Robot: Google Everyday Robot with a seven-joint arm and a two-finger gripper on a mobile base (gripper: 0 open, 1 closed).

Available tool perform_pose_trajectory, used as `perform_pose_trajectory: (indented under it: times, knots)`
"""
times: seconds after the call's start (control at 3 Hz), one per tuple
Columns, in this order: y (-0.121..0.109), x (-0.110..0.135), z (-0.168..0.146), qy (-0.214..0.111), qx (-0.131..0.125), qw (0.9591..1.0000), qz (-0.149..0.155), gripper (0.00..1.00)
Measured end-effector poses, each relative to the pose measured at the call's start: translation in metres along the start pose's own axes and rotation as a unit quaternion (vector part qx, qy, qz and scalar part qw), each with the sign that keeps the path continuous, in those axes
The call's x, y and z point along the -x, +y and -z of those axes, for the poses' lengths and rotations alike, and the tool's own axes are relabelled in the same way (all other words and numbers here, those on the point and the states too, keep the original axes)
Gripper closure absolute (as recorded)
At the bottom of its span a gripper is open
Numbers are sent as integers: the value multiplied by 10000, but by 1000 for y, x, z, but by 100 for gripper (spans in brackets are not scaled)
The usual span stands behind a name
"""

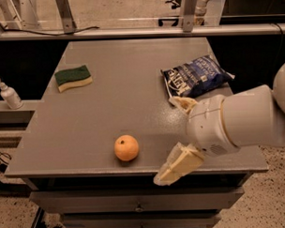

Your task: Move orange near sponge

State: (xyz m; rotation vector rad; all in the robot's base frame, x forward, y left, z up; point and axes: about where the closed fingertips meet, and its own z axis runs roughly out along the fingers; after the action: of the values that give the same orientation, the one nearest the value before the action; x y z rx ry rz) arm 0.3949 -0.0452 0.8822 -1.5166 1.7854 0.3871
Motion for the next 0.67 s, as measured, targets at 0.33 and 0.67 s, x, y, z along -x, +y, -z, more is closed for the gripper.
perform_pose_trajectory:
  times: [0.33, 0.67]
  knots:
    - [6, 4, -20, -134, -19, 9999, 75, 0]
    - [12, 6, -37, -242, -27, 9997, 95, 0]
